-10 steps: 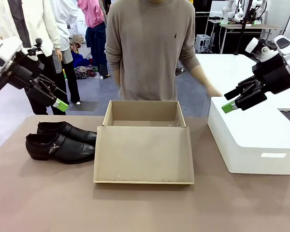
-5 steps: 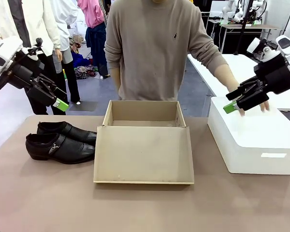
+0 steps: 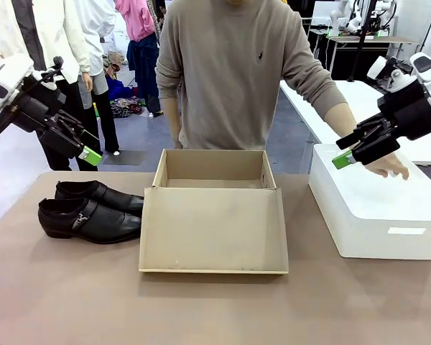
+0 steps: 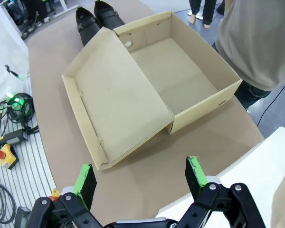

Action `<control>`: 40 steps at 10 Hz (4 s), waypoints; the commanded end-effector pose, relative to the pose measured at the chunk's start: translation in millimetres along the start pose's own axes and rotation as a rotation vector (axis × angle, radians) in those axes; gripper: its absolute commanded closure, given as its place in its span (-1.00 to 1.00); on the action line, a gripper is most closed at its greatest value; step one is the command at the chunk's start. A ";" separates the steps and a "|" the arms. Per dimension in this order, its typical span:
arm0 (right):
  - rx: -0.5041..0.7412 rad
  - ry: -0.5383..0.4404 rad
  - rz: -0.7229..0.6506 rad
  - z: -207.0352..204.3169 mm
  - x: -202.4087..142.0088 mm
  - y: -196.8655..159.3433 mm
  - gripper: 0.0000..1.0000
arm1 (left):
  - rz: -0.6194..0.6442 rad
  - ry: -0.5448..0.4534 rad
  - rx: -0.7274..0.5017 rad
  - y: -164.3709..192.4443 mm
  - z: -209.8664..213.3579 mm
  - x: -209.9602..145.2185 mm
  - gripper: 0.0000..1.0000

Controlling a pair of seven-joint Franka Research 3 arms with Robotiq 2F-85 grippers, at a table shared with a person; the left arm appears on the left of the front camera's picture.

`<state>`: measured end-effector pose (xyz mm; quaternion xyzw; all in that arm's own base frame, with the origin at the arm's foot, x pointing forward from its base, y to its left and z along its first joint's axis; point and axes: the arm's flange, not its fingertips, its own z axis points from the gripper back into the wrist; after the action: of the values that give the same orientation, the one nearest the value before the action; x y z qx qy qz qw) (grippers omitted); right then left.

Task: Pack the shoes into the box.
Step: Place one shoe of the Shoes into the Shoes Box.

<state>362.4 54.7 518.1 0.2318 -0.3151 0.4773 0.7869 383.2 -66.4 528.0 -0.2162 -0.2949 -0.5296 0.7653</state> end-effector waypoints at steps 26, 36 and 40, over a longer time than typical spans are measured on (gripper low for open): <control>0.012 -0.031 0.026 -2.2 0.8 -4.6 -1.00 | -0.244 0.368 -0.134 48.2 51.7 21.2 -1.00; 0.012 -0.031 0.026 -2.2 0.8 -4.6 -1.00 | -0.286 0.496 -0.168 64.4 51.4 9.4 -1.00; 0.012 -0.031 0.026 -2.2 0.8 -4.6 -1.00 | -0.328 0.522 -0.177 77.8 46.9 5.7 -1.00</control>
<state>362.7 54.6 517.2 0.2318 -0.3138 0.4783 0.7868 438.4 -18.6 568.5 -0.0970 -0.0747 -0.6964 0.7072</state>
